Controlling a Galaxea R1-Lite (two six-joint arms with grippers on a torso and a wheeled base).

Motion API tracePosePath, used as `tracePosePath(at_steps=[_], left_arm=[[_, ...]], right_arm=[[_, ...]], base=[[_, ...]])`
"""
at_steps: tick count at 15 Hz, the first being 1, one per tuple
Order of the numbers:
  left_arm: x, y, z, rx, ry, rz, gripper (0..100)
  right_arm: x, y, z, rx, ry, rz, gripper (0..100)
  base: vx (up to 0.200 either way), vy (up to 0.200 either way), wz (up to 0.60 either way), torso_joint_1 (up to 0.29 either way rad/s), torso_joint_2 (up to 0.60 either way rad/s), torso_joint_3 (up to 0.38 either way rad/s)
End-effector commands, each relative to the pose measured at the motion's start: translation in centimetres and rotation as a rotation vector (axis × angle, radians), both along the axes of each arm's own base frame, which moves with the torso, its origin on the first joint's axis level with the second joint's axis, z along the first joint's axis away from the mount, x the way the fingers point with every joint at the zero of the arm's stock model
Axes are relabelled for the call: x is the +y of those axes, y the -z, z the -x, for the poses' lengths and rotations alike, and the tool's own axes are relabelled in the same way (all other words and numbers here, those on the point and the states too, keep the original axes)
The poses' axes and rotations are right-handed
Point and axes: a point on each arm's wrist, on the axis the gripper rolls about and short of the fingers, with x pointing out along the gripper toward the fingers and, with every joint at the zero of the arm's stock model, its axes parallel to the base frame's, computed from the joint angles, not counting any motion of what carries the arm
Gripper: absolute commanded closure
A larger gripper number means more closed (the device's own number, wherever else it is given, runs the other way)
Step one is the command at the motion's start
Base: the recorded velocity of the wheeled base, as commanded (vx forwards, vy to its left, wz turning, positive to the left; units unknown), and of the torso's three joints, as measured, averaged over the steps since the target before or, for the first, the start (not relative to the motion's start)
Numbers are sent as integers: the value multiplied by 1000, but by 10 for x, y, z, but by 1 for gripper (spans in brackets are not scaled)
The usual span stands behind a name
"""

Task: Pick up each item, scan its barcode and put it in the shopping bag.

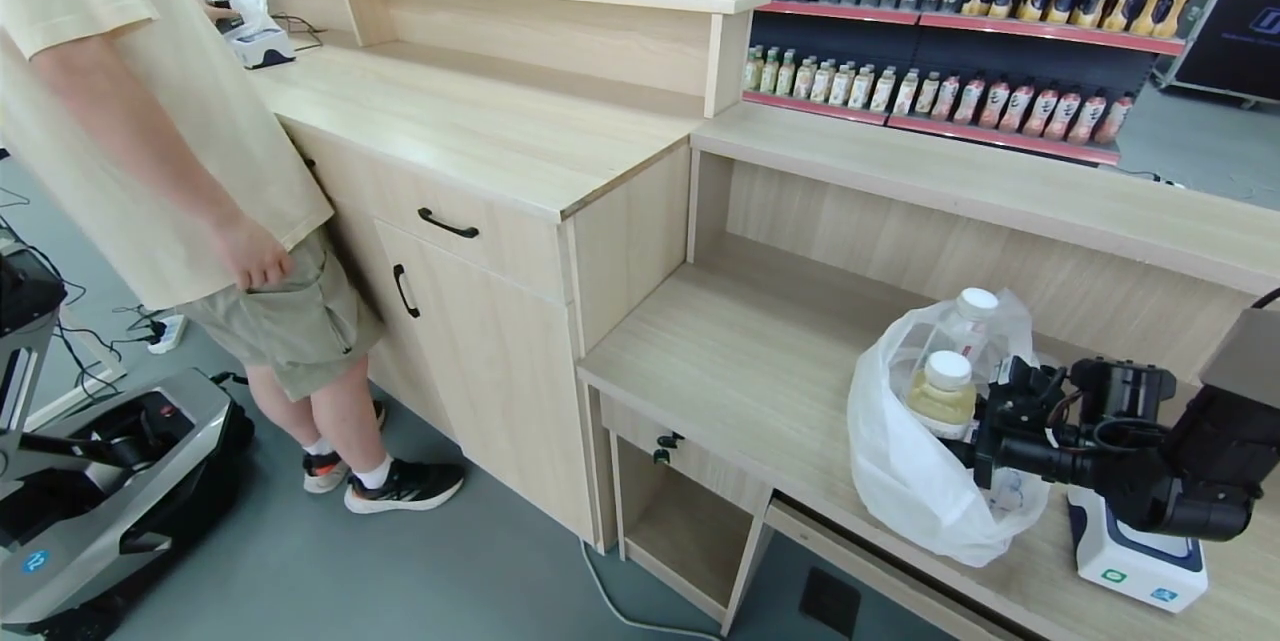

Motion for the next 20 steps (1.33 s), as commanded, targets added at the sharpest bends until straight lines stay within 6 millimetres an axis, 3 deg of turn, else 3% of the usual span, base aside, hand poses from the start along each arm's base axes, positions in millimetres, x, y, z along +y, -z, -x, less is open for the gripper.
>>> tracePosePath(at_steps=[1, 9, 10, 14, 20], left_arm=[[0, 0, 0, 0, 0, 0, 100], [0, 0, 0, 0, 0, 0, 100], [0, 0, 0, 0, 0, 0, 100], [0, 0, 0, 0, 0, 0, 100], [0, 0, 0, 0, 0, 0, 100]], right_arm=[[0, 12, -6, 17, -3, -6, 100], [0, 17, -6, 32, -2, -9, 100], [0, 16, -5, 30, -2, -9, 0], [0, 6, -3, 25, 5, -15, 0], [-12, -39, 19, -14, 64, -26, 0]], base=[[0, 0, 0, 0, 0, 0], [0, 0, 0, 0, 0, 0], [0, 0, 0, 0, 0, 0], [0, 0, 0, 0, 0, 0], [0, 0, 0, 0, 0, 0]])
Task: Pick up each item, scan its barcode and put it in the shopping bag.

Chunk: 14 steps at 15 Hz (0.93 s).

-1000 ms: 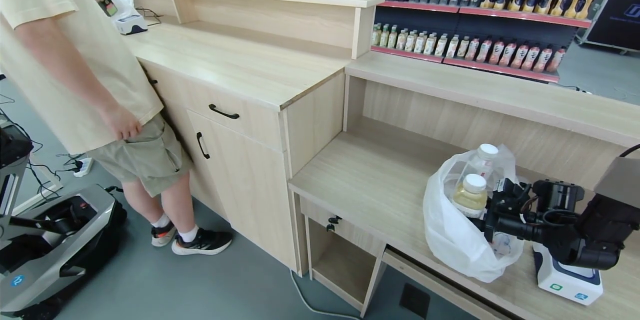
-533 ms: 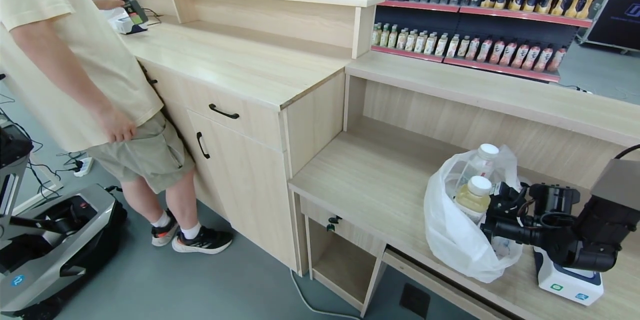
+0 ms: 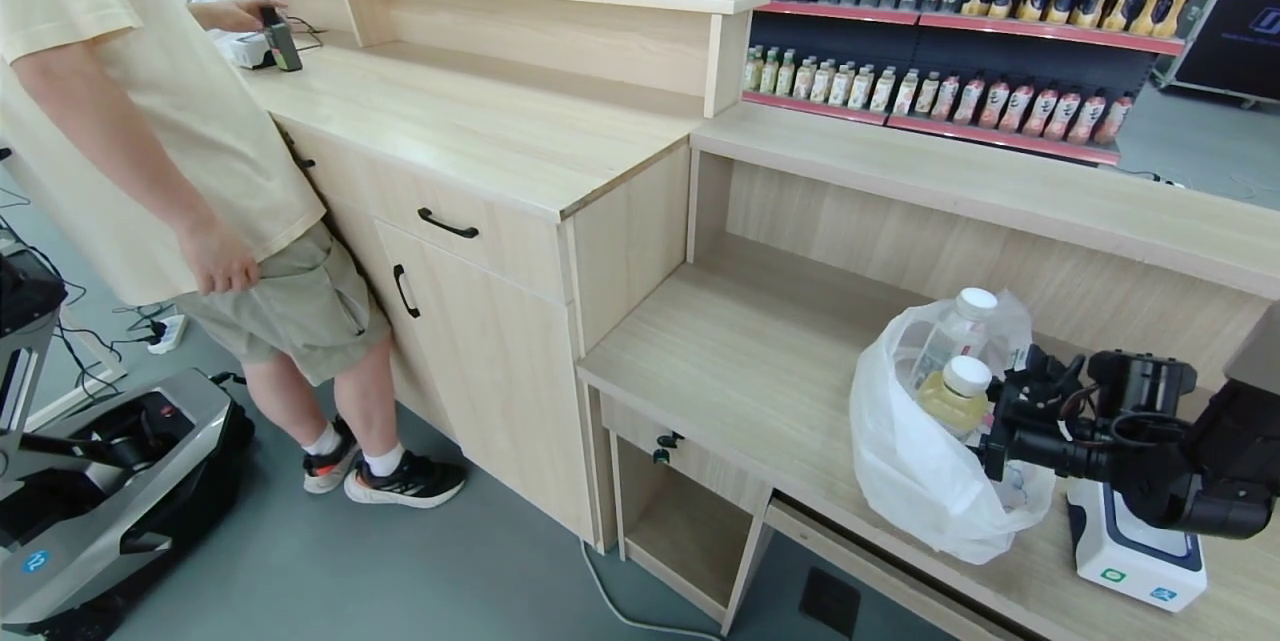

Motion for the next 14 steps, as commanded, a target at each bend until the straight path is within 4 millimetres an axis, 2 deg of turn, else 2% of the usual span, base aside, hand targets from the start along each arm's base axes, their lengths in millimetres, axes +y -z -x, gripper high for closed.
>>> tracePosePath(at_steps=[1, 4, 5, 6, 8, 10, 11, 12, 14], left_arm=[[0, 0, 0, 0, -1, 0, 100], [0, 0, 0, 0, -1, 0, 100], [0, 0, 0, 0, -1, 0, 100], [0, 0, 0, 0, -1, 0, 100], [0, 0, 0, 0, -1, 0, 100], [0, 0, 0, 0, -1, 0, 100], [0, 0, 0, 0, -1, 0, 100], [0, 0, 0, 0, -1, 0, 100], [0, 0, 0, 0, -1, 0, 100]], right_arm=[[-10, -25, 21, -34, 52, 13, 0], [-25, -28, 48, -7, 163, 44, 0], [-25, -28, 48, -7, 163, 44, 0], [-31, -30, 57, -11, 216, 72, 0], [-38, -43, 67, -35, 263, 86, 0], [-44, -58, 92, -28, 364, 110, 0], [-45, -59, 94, -25, 372, 113, 0], [-53, -79, 115, -49, 470, 159, 0], [-59, -102, 133, -89, 528, 175, 0]], base=[[0, 0, 0, 0, 0, 0], [0, 0, 0, 0, 0, 0], [0, 0, 0, 0, 0, 0], [0, 0, 0, 0, 0, 0], [0, 0, 0, 0, 0, 0], [0, 0, 0, 0, 0, 0], [0, 0, 0, 0, 0, 0], [0, 0, 0, 0, 0, 0], [0, 0, 0, 0, 0, 0]])
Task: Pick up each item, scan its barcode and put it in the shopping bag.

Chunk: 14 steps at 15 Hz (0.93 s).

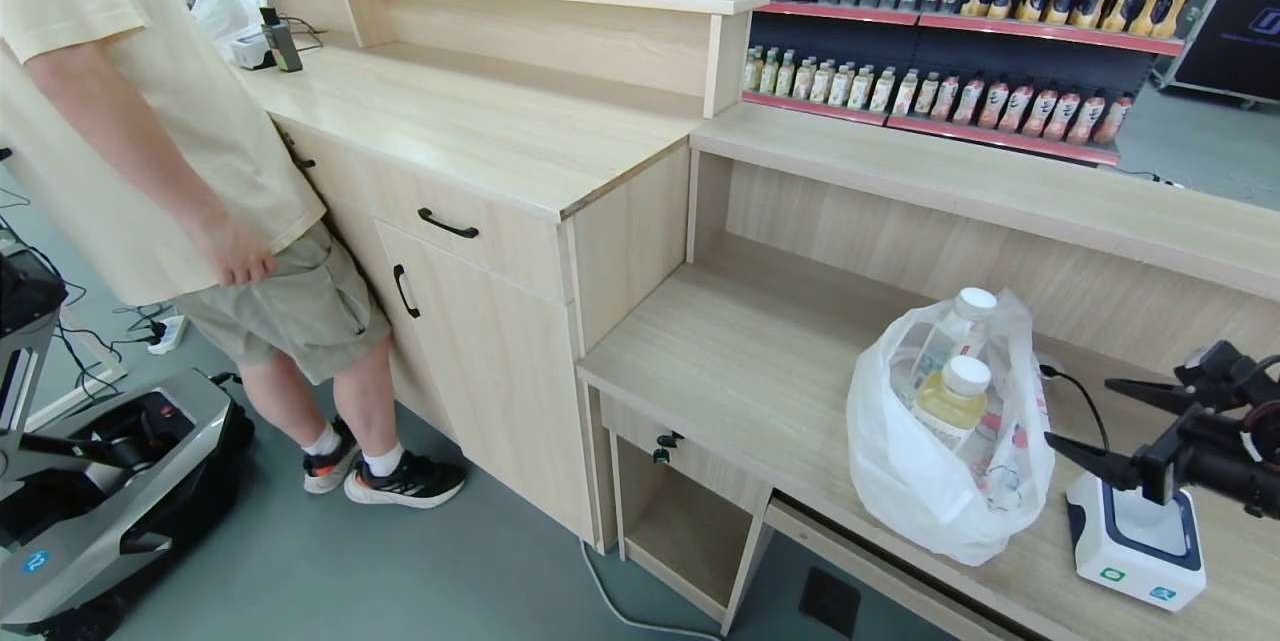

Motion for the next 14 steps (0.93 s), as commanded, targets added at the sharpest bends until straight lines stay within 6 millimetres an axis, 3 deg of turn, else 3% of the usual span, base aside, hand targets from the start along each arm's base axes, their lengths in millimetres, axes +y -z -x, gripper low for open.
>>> tracePosePath(at_steps=[1, 6, 9, 12, 14], left_arm=[[0, 0, 0, 0, 0, 0, 100], [0, 0, 0, 0, 0, 0, 100], [0, 0, 0, 0, 0, 0, 100], [0, 0, 0, 0, 0, 0, 100], [0, 0, 0, 0, 0, 0, 100]], right_arm=[[-6, -43, 34, -88, 96, 65, 0], [-6, -79, 46, -197, 175, 150, 0], [3, -95, 52, -225, 299, 110, 0], [17, -117, 37, -263, 537, -32, 0], [19, -117, 35, -263, 611, -48, 0]], base=[[0, 0, 0, 0, 0, 0], [0, 0, 0, 0, 0, 0], [0, 0, -600, 2, 2, 4], [0, 0, -600, 1, 4, 2], [0, 0, -600, 58, -95, -47]])
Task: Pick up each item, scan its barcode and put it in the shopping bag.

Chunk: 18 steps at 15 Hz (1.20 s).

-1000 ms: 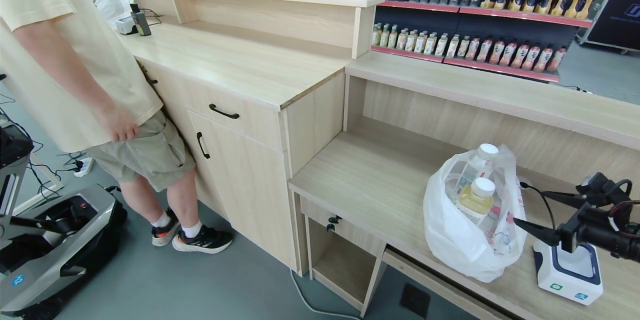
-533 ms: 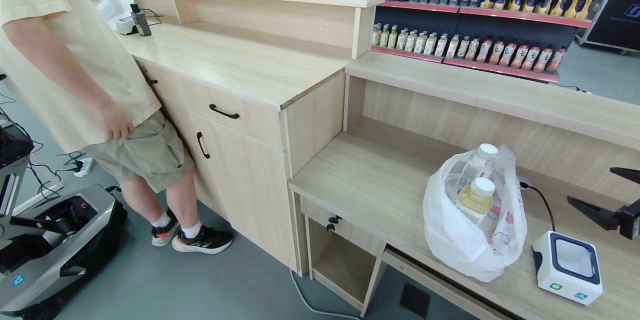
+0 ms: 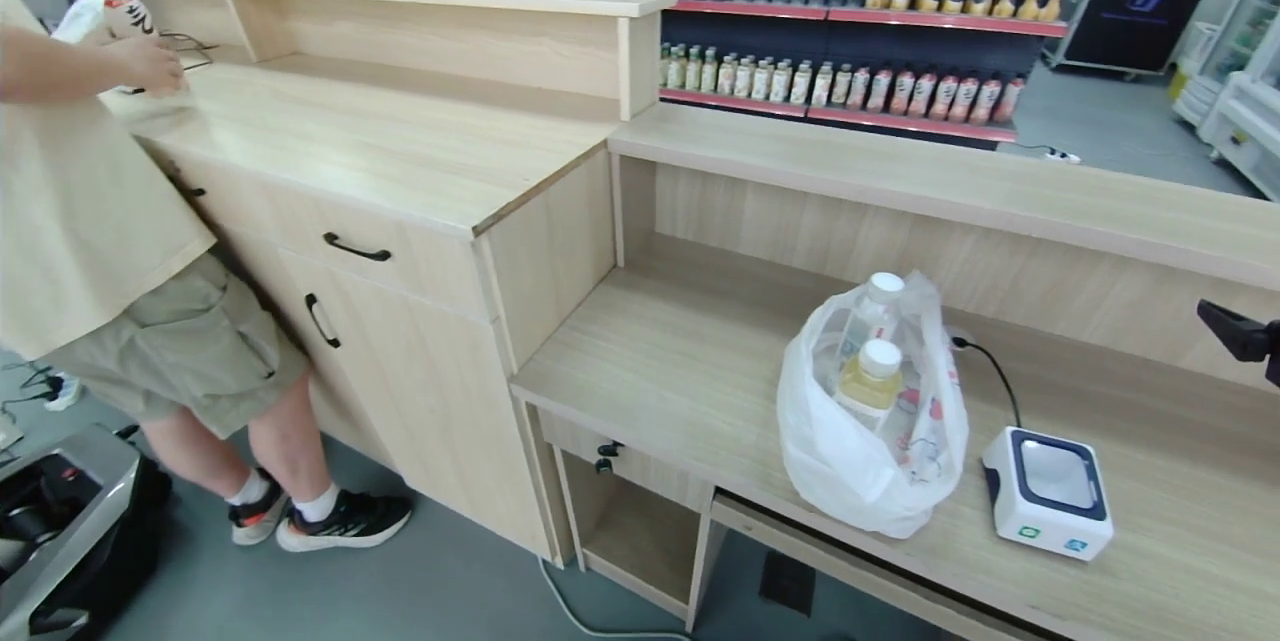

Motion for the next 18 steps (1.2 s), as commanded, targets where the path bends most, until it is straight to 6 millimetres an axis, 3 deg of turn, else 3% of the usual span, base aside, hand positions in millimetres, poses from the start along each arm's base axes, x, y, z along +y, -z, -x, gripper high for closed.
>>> tracePosePath(at_steps=[1, 7, 9, 11, 13, 15, 17, 18], left_arm=[[0, 0, 0, 0, -1, 0, 100], [0, 0, 0, 0, -1, 0, 100], [0, 0, 0, 0, -1, 0, 100], [0, 0, 0, 0, -1, 0, 100], [0, 0, 0, 0, -1, 0, 100], [0, 0, 0, 0, -1, 0, 100], [0, 0, 0, 0, -1, 0, 100], [0, 0, 0, 0, -1, 0, 100]], right_arm=[[5, -6, -1, -23, -13, 7, 0], [8, 2, 9, -21, 116, -83, 0], [10, 5, 12, -21, 115, -118, 0], [20, 20, 23, 30, 98, -170, 0], [37, 21, 35, 23, 65, -286, 0], [54, 33, 62, 33, 41, -302, 0], [83, 60, 120, 27, -40, -303, 0], [88, 59, 130, -9, -67, -291, 0]], base=[[0, 0, -600, 159, -330, -163], [0, 0, -600, 178, -347, -169], [0, 0, 0, 25, -33, -23], [0, 0, 0, 0, 0, 0], [0, 0, 0, 0, 0, 0], [0, 0, 0, 0, 0, 0], [0, 0, 0, 0, 0, 0], [0, 0, 0, 0, 0, 0]])
